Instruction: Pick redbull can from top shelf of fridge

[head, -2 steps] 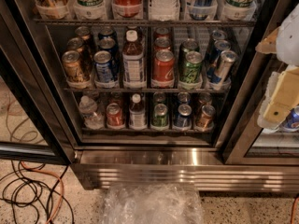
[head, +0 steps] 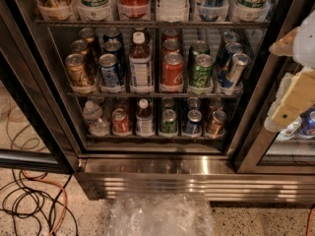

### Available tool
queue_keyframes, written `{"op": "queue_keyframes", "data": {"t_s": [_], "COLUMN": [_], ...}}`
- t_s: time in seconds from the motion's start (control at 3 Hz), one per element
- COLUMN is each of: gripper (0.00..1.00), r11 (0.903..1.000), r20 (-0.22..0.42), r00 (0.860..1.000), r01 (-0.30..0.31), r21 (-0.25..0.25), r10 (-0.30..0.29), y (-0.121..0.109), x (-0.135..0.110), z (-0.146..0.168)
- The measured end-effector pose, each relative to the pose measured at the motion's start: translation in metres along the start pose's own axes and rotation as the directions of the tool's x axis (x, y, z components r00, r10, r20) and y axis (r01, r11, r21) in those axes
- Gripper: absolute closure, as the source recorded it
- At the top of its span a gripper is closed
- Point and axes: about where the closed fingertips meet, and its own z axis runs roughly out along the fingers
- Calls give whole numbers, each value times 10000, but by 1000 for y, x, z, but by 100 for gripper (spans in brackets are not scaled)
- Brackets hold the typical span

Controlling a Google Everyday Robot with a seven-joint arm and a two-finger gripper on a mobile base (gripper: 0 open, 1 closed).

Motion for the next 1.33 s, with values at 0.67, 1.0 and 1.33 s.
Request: {"op": "queue_keyframes", "data": {"t_s": [0.67,1.0,1.33], "gripper": [0,0,0], "r11": [9997,9793,9204], "r20": [704,2192,4288], "r00": [9973,9563,8309], "r01": [-209,-2019,-3910], "r21": [153,166,-37], "r10": [198,1935,3547], "y": [1,-19,-39], "x": [-11,-3,-14], "z": [-4,6,2]}}
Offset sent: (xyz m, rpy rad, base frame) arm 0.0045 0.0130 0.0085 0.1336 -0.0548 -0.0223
